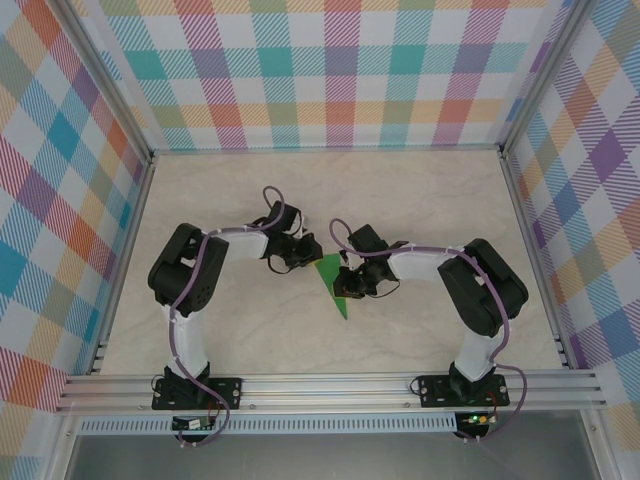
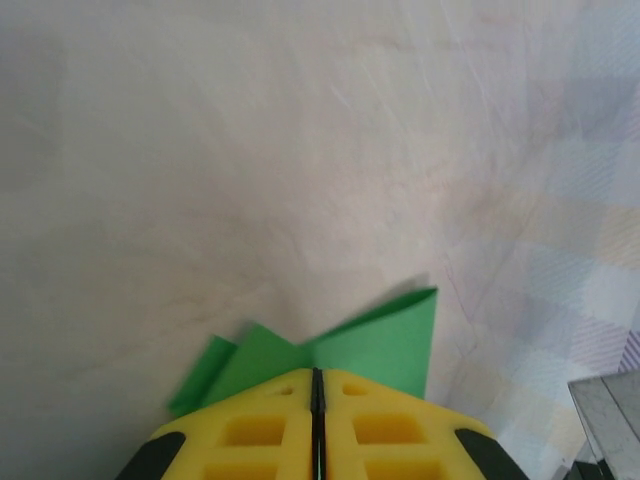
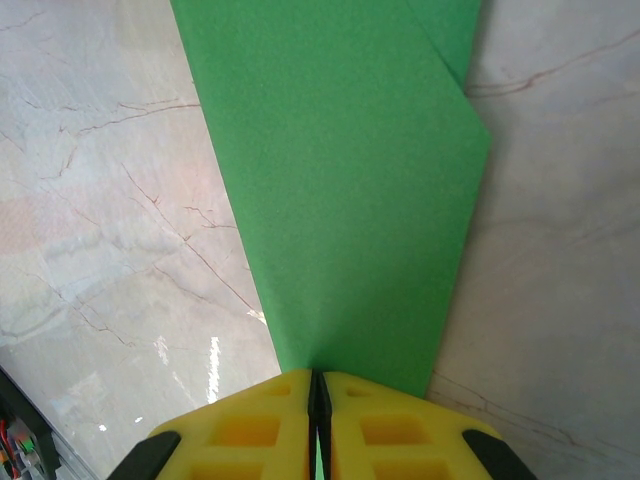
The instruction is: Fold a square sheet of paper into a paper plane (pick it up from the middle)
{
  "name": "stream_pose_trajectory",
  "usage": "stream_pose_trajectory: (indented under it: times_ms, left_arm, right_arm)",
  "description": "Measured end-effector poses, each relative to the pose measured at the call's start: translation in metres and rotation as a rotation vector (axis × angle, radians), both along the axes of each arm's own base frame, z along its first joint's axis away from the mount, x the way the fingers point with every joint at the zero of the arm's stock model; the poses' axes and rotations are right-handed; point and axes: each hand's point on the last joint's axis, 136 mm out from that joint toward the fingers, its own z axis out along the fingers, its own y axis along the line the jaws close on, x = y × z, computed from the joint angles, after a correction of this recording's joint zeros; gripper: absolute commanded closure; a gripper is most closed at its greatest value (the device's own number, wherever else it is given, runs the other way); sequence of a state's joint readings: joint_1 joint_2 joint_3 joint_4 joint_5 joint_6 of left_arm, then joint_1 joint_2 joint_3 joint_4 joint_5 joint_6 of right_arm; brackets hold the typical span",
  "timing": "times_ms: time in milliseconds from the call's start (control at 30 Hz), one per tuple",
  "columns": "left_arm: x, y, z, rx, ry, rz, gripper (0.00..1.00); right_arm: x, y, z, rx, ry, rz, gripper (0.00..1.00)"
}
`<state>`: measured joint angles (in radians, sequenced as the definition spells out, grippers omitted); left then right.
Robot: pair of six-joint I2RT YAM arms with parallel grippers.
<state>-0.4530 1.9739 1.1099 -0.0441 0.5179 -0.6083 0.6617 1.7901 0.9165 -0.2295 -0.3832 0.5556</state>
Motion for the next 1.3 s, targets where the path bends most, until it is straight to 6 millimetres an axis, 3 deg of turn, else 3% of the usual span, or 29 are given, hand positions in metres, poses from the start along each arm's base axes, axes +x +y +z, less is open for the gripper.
stream_pose_trajectory:
  times_ms: [200, 300, 467, 600, 733, 867, 1133, 1300]
  left_arm:
    - [0.026, 0.033, 0.001, 0.008, -0.021, 0.087, 0.9]
    - [0.031, 0.034, 0.006, -0.007, -0.041, 0.09, 0.9]
    - [0.021, 0.018, 0.033, -0.059, -0.088, 0.047, 0.91]
    - [0.003, -0.009, 0.049, -0.11, -0.115, -0.028, 0.92]
    - [-0.018, -0.024, 0.039, -0.125, -0.076, -0.079, 0.93]
    - [-0.032, -0.026, 0.019, -0.113, -0.017, -0.088, 0.95]
    - [-0.039, -0.018, 0.001, -0.073, 0.021, -0.075, 0.97]
    - [-0.038, -0.018, -0.001, -0.067, 0.018, -0.072, 0.97]
  right_arm:
    - [0.0, 0.0, 0.0, 0.0, 0.0, 0.0, 0.88]
    - [0.0, 0.0, 0.0, 0.0, -0.001, 0.001, 0.88]
    - [0.001, 0.0, 0.001, -0.006, -0.011, 0.024, 0.88]
    - [0.002, 0.0, 0.002, -0.013, -0.04, 0.073, 0.88]
    - [0.003, 0.001, 0.003, -0.013, -0.077, 0.126, 0.88]
    - [0.002, 0.001, 0.003, -0.013, -0.095, 0.156, 0.87]
    - [0.002, 0.004, 0.01, 0.011, -0.086, 0.142, 0.86]
    - [0.006, 0.012, 0.018, 0.055, -0.077, 0.101, 0.88]
